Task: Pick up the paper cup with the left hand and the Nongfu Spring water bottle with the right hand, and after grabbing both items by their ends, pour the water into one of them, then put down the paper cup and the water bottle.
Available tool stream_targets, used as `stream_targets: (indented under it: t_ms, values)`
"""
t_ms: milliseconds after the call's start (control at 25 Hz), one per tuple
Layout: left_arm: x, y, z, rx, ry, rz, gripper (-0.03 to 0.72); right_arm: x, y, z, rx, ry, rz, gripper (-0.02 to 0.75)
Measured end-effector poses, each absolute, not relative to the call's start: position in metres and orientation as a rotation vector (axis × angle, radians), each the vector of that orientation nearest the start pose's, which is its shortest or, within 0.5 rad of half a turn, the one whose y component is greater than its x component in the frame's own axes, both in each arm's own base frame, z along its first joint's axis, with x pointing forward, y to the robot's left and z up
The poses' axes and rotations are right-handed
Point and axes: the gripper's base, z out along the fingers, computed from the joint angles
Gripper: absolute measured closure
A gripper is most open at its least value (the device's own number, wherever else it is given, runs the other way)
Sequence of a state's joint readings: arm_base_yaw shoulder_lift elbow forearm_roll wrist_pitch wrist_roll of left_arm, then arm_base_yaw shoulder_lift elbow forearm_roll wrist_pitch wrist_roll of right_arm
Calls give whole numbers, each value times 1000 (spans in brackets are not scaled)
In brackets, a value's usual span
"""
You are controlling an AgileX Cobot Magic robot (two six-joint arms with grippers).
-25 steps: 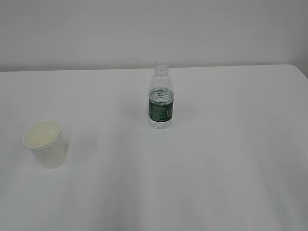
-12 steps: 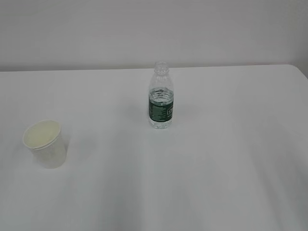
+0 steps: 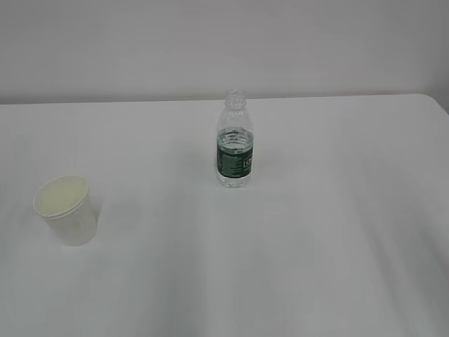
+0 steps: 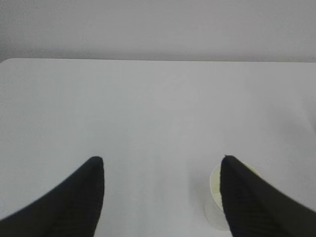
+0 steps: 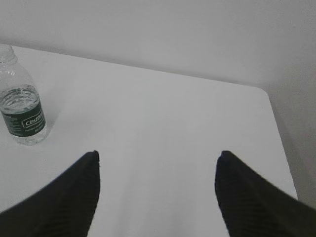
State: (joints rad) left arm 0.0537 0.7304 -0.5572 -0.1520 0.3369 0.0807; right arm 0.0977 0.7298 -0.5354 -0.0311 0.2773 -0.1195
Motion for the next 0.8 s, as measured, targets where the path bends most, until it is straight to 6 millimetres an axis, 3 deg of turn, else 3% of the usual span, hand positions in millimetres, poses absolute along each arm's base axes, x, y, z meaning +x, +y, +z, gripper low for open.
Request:
stream_targets:
  t_ms: [800]
  values:
    - [211,11,279,-116,1936,-6,165,206,21,289,-264,1797,-56,185]
